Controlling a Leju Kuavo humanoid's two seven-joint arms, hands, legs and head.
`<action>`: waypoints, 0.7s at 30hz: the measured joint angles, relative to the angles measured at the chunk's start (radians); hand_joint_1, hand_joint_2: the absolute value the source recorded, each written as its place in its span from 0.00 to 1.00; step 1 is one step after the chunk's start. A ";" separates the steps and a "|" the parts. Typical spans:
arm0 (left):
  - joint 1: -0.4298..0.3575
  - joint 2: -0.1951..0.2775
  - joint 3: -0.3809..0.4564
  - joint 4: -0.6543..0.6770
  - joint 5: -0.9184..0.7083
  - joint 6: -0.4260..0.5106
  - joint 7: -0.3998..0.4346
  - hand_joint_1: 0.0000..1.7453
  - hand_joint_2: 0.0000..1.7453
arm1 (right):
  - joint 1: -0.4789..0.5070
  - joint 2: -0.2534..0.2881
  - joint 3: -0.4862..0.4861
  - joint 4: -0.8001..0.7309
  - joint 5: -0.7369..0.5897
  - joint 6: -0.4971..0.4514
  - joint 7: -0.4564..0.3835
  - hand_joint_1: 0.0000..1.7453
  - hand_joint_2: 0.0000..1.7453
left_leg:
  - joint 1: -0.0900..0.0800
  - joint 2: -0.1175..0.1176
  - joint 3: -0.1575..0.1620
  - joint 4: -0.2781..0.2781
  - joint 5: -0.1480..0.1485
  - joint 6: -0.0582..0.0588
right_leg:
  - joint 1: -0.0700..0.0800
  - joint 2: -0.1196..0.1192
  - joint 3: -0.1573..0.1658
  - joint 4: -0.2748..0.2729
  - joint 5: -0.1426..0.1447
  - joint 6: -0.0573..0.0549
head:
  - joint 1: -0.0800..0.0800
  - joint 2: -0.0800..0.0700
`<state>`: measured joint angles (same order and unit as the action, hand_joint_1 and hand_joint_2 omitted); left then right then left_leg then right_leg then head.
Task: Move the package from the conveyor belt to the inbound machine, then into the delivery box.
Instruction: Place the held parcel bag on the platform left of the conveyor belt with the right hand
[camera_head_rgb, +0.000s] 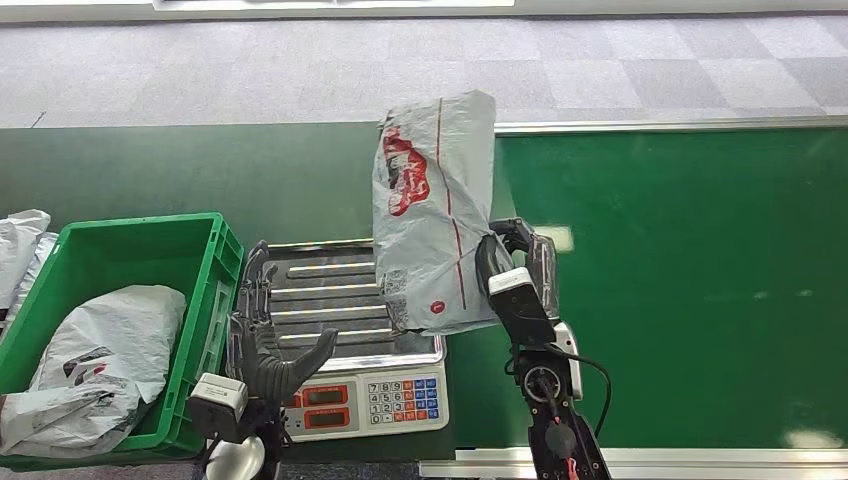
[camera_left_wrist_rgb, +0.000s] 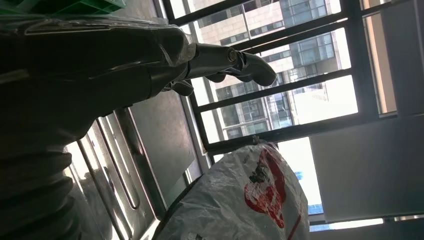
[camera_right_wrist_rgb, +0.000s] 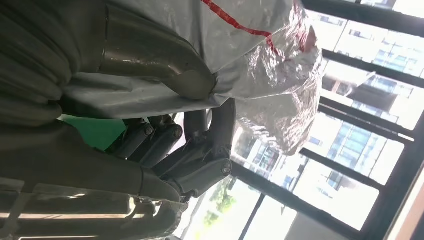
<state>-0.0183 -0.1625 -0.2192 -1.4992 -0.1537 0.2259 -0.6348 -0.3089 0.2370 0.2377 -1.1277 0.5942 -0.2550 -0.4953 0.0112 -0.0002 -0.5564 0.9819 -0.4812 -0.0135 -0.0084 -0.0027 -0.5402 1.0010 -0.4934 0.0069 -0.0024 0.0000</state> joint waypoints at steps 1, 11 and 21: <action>-0.001 -0.001 0.000 0.000 -0.001 0.000 0.001 0.00 1.00 | -0.009 0.006 0.014 0.016 0.008 0.010 0.004 1.00 1.00 | 0.000 0.000 0.000 0.000 0.000 0.000 | 0.000 0.000 0.000 0.000 0.000 0.000 | 0.000 0.000; -0.016 -0.015 0.008 -0.001 -0.012 0.002 0.012 0.00 1.00 | -0.081 0.038 0.116 0.139 0.056 0.106 0.016 1.00 1.00 | 0.000 0.000 0.000 0.000 0.000 0.000 | 0.000 0.000 0.000 0.000 0.000 0.000 | 0.000 0.000; -0.017 -0.025 0.026 -0.008 -0.014 0.003 0.017 0.00 1.00 | -0.123 0.045 0.149 0.206 0.066 0.158 0.034 1.00 1.00 | 0.000 0.000 0.000 0.000 0.000 0.000 | 0.000 0.000 0.000 0.000 0.000 0.000 | 0.000 0.000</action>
<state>-0.0358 -0.1875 -0.1935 -1.5077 -0.1679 0.2289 -0.6175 -0.4316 0.2817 0.3865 -0.9215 0.6603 -0.0974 -0.4617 0.0111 -0.0001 -0.5568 0.9819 -0.4812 -0.0135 -0.0085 -0.0025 -0.5406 1.0010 -0.4932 0.0069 -0.0022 0.0000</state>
